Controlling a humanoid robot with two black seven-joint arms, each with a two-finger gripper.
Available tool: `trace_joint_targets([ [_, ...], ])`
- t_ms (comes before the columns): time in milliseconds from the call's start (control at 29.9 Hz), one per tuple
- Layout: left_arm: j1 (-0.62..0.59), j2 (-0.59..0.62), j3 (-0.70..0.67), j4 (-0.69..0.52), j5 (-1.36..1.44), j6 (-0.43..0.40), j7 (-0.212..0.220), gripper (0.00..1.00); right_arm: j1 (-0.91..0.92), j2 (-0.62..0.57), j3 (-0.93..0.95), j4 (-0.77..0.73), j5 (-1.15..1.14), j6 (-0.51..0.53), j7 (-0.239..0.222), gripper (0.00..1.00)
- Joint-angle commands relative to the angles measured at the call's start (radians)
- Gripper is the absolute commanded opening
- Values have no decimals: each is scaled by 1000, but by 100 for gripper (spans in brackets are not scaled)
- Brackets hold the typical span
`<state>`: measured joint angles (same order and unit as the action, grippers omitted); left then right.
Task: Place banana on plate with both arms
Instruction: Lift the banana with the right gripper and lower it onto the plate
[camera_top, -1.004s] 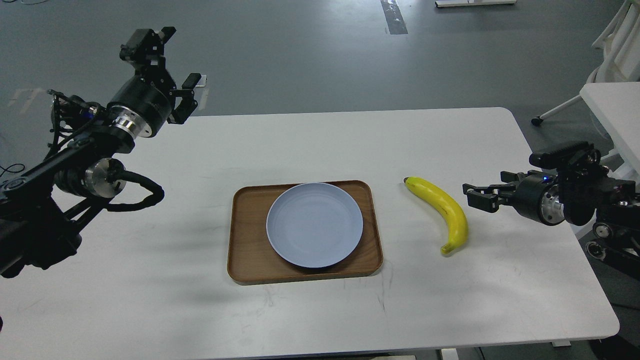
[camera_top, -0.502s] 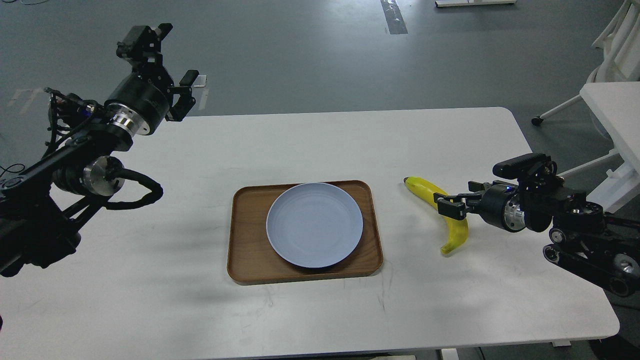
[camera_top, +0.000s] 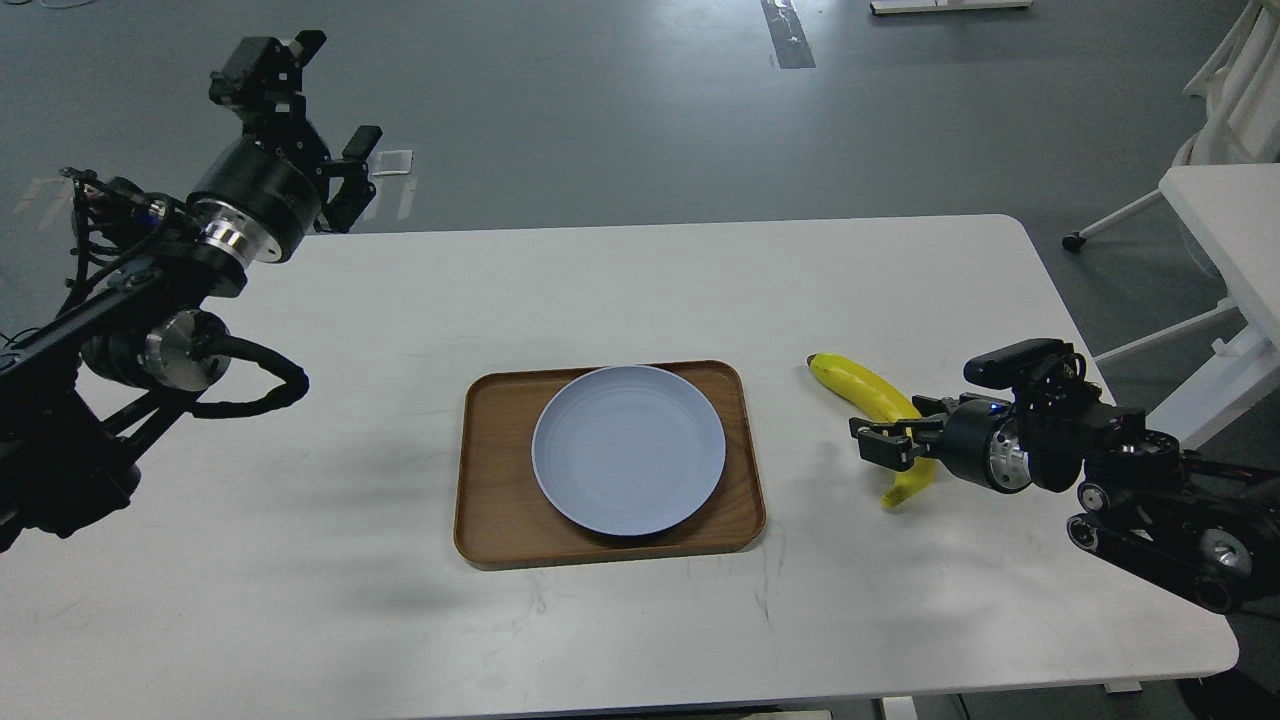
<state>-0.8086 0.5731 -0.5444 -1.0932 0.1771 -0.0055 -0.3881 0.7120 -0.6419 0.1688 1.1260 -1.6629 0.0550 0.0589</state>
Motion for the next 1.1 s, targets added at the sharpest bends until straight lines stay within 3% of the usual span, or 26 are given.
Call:
trace_joint_targets([
  [0, 2, -9, 4, -1, 2, 2, 0, 98, -5, -8, -18, 1, -5, 0, 12, 49],
  [201, 5, -10, 10, -1, 4, 7, -17, 98, -5, -15, -46, 0, -5, -64, 32, 29],
  [368, 5, -9, 15, -1, 4, 10, -23, 98, 20, -15, -42, 3, -5, -81, 56, 24],
  [603, 5, -10, 15, 1, 5, 12, -23, 98, 175, 5, -45, 15, 6, -83, 87, 23],
  [870, 3, -10, 15, 1, 5, 25, -23, 98, 271, 232, -172, -12, 9, -35, 104, 24],
  [1071, 3, -1, 15, 1, 4, 25, -23, 98, 302, 335, -212, -90, 9, -12, 134, 24],
])
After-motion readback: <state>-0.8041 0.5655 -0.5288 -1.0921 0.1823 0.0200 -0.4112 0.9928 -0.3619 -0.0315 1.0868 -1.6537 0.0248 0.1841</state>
